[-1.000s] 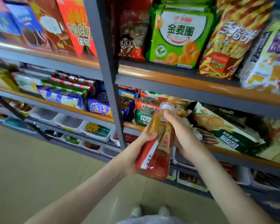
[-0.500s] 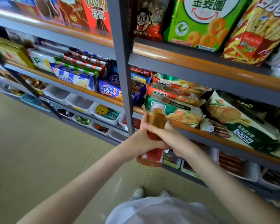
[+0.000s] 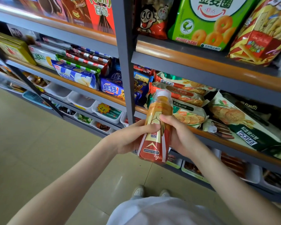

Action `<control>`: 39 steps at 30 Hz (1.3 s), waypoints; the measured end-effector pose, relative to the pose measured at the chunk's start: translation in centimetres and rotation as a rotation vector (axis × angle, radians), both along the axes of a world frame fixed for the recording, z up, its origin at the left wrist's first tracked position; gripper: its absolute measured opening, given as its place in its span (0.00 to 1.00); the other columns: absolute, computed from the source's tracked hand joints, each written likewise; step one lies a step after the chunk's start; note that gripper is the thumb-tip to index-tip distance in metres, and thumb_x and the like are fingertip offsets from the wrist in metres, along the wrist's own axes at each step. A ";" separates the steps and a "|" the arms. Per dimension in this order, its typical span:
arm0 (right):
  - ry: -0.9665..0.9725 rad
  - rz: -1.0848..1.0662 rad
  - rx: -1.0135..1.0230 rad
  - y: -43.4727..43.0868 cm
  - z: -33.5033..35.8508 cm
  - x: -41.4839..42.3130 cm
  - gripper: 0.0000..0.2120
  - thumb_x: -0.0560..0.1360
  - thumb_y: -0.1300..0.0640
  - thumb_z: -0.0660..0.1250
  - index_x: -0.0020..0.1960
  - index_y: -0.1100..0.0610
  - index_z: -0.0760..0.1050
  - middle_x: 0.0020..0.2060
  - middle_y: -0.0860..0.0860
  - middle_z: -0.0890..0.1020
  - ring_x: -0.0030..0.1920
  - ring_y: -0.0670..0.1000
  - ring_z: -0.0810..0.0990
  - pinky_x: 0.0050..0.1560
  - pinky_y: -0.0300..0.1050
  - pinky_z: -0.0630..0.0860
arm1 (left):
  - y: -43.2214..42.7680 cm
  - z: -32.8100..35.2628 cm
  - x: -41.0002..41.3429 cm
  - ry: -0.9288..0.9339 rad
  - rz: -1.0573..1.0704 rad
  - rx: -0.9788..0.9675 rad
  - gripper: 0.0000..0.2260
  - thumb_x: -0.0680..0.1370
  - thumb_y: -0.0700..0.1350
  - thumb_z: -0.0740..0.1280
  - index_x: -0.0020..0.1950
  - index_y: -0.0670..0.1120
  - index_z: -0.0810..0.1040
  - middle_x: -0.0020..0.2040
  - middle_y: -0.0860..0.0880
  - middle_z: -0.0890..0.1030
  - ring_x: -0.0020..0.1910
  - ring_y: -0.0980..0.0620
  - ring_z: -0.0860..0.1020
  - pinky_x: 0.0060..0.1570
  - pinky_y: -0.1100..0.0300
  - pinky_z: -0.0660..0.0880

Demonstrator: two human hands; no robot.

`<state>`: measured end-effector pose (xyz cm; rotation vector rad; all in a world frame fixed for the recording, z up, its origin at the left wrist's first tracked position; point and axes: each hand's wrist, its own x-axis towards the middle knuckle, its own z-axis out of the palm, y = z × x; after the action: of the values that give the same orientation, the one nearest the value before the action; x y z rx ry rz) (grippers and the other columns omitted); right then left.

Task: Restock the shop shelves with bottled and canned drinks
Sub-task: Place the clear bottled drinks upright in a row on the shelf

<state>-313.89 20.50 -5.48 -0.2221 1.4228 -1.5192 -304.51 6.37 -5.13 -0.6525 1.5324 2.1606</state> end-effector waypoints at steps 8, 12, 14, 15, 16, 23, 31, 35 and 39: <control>0.084 -0.032 0.266 -1.2 -0.1 -1.4 0.27 0.75 0.38 0.64 0.68 0.53 0.70 0.58 0.54 0.79 0.57 0.53 0.79 0.54 0.47 0.78 | 0.2 -1.1 -0.2 -0.061 -0.056 -0.369 0.13 0.74 0.57 0.70 0.53 0.52 0.74 0.48 0.50 0.85 0.46 0.50 0.84 0.52 0.54 0.80; 0.100 0.019 0.266 -1.8 -0.2 -1.3 0.21 0.78 0.41 0.62 0.65 0.52 0.72 0.54 0.52 0.81 0.52 0.49 0.81 0.43 0.40 0.78 | 0.1 -1.2 0.2 -0.105 -0.010 -0.358 0.12 0.74 0.59 0.68 0.50 0.52 0.73 0.47 0.50 0.84 0.47 0.50 0.84 0.53 0.53 0.80; 0.112 0.064 0.246 -2.1 -0.2 -1.0 0.14 0.79 0.43 0.62 0.60 0.49 0.73 0.53 0.50 0.81 0.50 0.47 0.81 0.43 0.39 0.77 | -0.1 -1.2 0.5 -0.133 0.031 -0.316 0.14 0.75 0.59 0.67 0.52 0.51 0.74 0.47 0.50 0.84 0.47 0.50 0.84 0.51 0.54 0.81; 0.138 0.096 0.237 -2.2 -0.2 -0.8 0.11 0.78 0.44 0.63 0.59 0.46 0.73 0.54 0.49 0.81 0.50 0.46 0.81 0.45 0.39 0.77 | -0.1 -1.2 0.7 -0.156 0.068 -0.272 0.17 0.75 0.60 0.67 0.55 0.50 0.75 0.48 0.49 0.84 0.46 0.50 0.84 0.49 0.55 0.81; 0.180 0.134 0.219 -2.2 -0.4 -0.6 0.12 0.77 0.45 0.65 0.59 0.43 0.71 0.55 0.48 0.80 0.51 0.46 0.80 0.47 0.39 0.77 | -0.2 -1.2 0.7 -0.186 0.120 -0.205 0.19 0.75 0.61 0.66 0.56 0.49 0.75 0.48 0.48 0.84 0.45 0.50 0.84 0.46 0.56 0.81; 0.964 0.508 0.020 -2.1 -0.5 1.0 0.37 0.69 0.38 0.71 0.73 0.36 0.56 0.71 0.37 0.61 0.71 0.37 0.60 0.67 0.44 0.69 | -2.0 -1.8 0.7 -0.369 0.541 0.234 0.23 0.75 0.63 0.65 0.54 0.45 0.76 0.38 0.43 0.83 0.35 0.46 0.83 0.28 0.55 0.80; 1.523 0.479 0.032 -3.1 -2.6 1.6 0.40 0.69 0.50 0.75 0.72 0.50 0.55 0.70 0.53 0.64 0.70 0.55 0.65 0.56 0.57 0.78 | -2.6 -2.5 0.6 -0.381 0.600 0.222 0.22 0.75 0.62 0.67 0.57 0.45 0.75 0.35 0.43 0.82 0.29 0.46 0.82 0.24 0.55 0.78; 1.792 0.520 0.034 -3.9 -2.9 2.0 0.37 0.64 0.56 0.77 0.69 0.57 0.65 0.68 0.59 0.70 0.68 0.57 0.64 0.56 0.54 0.77 | -2.6 -2.1 0.3 -0.318 0.566 0.203 0.21 0.76 0.60 0.65 0.56 0.44 0.76 0.36 0.44 0.84 0.31 0.48 0.83 0.29 0.54 0.80; 1.708 0.407 -0.021 -4.3 -2.9 1.7 0.33 0.63 0.60 0.77 0.66 0.60 0.71 0.62 0.57 0.75 0.65 0.54 0.66 0.59 0.54 0.75 | -3.4 -2.3 0.8 -0.212 0.542 0.207 0.22 0.77 0.60 0.64 0.55 0.42 0.76 0.39 0.44 0.83 0.36 0.48 0.83 0.47 0.50 0.80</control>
<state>-312.14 16.24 -8.35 -2.0183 2.3025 -0.7858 -303.72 2.98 -7.43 -1.2929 1.0851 2.4818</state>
